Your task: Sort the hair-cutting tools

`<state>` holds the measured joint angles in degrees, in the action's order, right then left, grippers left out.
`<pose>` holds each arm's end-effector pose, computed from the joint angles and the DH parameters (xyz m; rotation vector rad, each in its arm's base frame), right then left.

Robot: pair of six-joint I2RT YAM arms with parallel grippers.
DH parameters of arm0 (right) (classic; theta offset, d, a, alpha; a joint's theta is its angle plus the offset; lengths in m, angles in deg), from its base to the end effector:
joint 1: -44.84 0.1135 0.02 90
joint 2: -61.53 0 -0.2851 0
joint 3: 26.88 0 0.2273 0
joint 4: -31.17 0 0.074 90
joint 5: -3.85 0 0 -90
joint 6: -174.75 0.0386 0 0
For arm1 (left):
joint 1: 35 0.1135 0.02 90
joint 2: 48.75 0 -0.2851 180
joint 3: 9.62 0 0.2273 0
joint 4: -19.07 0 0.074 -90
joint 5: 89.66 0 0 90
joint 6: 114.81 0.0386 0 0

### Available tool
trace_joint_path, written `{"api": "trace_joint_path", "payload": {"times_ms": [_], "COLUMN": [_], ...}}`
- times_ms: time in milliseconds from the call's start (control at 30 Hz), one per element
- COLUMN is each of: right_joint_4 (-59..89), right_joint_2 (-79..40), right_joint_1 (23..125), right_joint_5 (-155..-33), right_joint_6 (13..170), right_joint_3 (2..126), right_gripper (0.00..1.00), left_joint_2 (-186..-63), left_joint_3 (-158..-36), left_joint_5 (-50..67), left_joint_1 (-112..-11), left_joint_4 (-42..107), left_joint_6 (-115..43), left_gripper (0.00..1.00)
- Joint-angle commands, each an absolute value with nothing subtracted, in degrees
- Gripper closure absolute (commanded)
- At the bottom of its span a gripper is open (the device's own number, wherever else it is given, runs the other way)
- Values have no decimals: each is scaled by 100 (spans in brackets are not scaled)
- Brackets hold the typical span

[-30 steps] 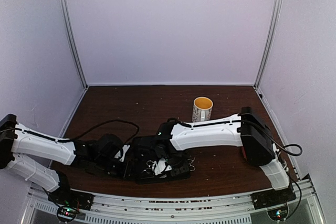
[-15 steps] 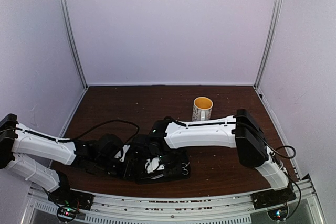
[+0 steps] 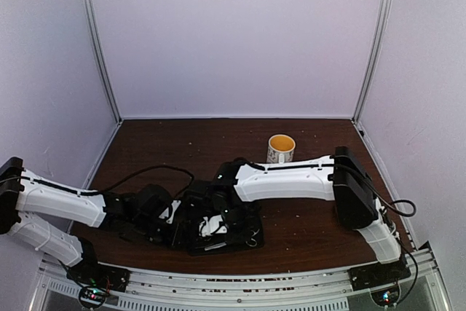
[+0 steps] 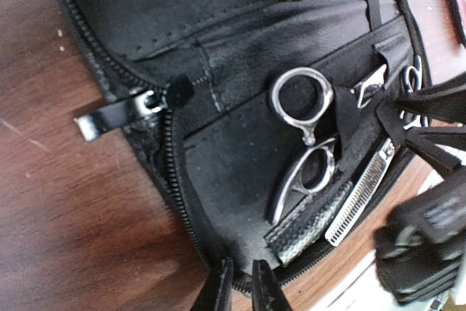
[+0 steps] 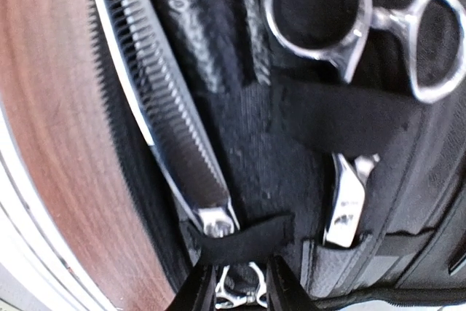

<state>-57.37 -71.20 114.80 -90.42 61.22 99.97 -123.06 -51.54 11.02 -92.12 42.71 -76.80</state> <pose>0.1450 0.4058 0.1875 2.2117 -2.0869 -0.0579 0.1011 -0.1696 0.1734 0.2067 2.8147 -0.8549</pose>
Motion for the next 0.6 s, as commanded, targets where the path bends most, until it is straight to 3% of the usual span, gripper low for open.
{"api": "trace_joint_path", "payload": {"times_ms": [0, 400, 567], "right_joint_4": [-5340, -4505, -4343], "right_joint_2": [-6604, -6291, -6165], "right_joint_1": [11321, 11236, 11171], "right_joint_5": [-9429, -9411, -9366], "right_joint_6": [6111, 5781, 5908], "right_joint_3": [9683, 8329, 7998], "right_gripper": [76, 70, 81], "left_joint_2": [-12282, -12382, -12378], "left_joint_3": [-5336, -5588, -5612], "left_joint_5": [958, 922, 903], "left_joint_1": [-9239, -9239, -9239], "left_joint_4": [4582, 4896, 4940], "left_joint_6": [-7542, -7517, -7568], "left_gripper": [90, 90, 90]}}
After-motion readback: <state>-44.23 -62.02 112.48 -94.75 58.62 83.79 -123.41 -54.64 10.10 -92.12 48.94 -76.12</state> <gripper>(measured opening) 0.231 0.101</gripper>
